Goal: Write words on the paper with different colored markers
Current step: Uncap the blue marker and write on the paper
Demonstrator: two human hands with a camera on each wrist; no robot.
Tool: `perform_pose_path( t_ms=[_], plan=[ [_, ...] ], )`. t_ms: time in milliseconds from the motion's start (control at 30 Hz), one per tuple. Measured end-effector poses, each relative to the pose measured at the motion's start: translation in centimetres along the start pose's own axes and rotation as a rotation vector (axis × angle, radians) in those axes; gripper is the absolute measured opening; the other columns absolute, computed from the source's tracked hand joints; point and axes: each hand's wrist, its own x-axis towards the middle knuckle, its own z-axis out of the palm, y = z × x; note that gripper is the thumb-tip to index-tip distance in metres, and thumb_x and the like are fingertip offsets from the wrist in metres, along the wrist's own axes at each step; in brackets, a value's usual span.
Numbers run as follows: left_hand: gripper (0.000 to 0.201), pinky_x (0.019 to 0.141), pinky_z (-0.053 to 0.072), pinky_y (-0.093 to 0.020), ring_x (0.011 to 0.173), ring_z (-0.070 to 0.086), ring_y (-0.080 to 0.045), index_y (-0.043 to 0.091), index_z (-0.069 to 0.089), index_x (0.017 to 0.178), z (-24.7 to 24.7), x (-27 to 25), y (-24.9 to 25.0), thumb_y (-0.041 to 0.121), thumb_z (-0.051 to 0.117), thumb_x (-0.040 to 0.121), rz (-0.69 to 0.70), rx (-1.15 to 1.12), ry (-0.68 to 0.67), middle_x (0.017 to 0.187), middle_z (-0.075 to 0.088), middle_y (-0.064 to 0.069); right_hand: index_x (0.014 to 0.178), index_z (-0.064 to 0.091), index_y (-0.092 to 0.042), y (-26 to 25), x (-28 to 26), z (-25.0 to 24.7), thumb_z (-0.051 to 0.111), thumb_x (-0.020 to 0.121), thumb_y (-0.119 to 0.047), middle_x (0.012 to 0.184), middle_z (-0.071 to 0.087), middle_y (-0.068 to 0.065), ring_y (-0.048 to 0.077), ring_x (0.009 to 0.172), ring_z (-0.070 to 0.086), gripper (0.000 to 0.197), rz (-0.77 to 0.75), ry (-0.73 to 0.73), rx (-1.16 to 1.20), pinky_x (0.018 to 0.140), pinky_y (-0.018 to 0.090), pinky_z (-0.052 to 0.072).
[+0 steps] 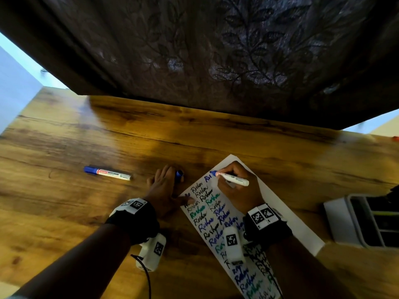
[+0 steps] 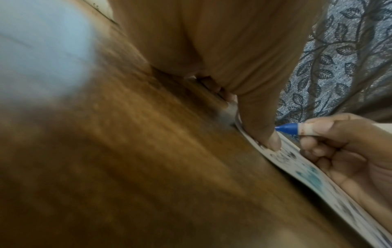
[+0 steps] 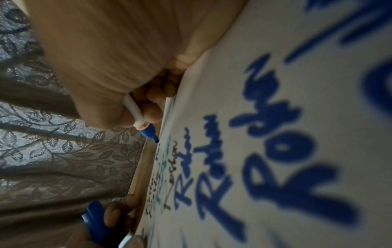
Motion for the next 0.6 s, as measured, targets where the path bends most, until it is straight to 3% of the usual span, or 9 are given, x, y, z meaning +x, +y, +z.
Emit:
perform_pose_path(
  t_ms=[133,333,467,600],
  plan=[
    [0.064,0.088,0.026,-0.036,0.111,0.034,-0.013,0.031,0.042,0.102,0.13,-0.07,0.0,0.065,0.076,0.06,0.035,-0.006,0.031,0.117,0.037,0.013,0.079,0.062,-0.012,0.03,-0.17,-0.07,0.073,0.078,-0.01,0.078,0.069,-0.004,0.006,0.066,0.063,0.012,0.007,-0.014,-0.04,0.056,0.02,0.049],
    [0.065,0.089,0.026,-0.036,0.11,0.033,-0.012,0.031,0.043,0.105,-0.03,-0.17,0.19,0.065,0.077,0.06,0.045,-0.005,0.044,0.116,0.037,0.012,0.079,0.062,-0.013,0.07,-0.15,-0.05,0.073,0.077,-0.012,0.075,0.068,-0.006,0.008,0.064,0.062,0.012,0.034,0.006,-0.043,0.055,0.021,0.049],
    [0.063,0.089,0.027,-0.037,0.109,0.032,-0.011,0.032,0.041,0.1,-0.04,-0.24,0.23,0.066,0.076,0.06,0.047,-0.005,0.041,0.116,0.036,0.013,0.079,0.061,-0.018,0.23,-0.17,-0.11,0.071,0.076,-0.018,0.078,0.069,-0.008,0.007,0.068,0.065,0.011,0.064,0.034,-0.006,0.058,0.028,0.054],
    [0.064,0.09,0.029,-0.038,0.109,0.033,-0.012,0.032,0.042,0.101,-0.05,-0.22,0.12,0.067,0.075,0.059,0.053,-0.007,0.044,0.115,0.036,0.013,0.08,0.063,-0.014,0.18,-0.05,-0.03,0.072,0.077,-0.015,0.08,0.07,-0.009,0.005,0.07,0.066,0.01,0.035,0.034,-0.044,0.059,0.025,0.055]
  ],
)
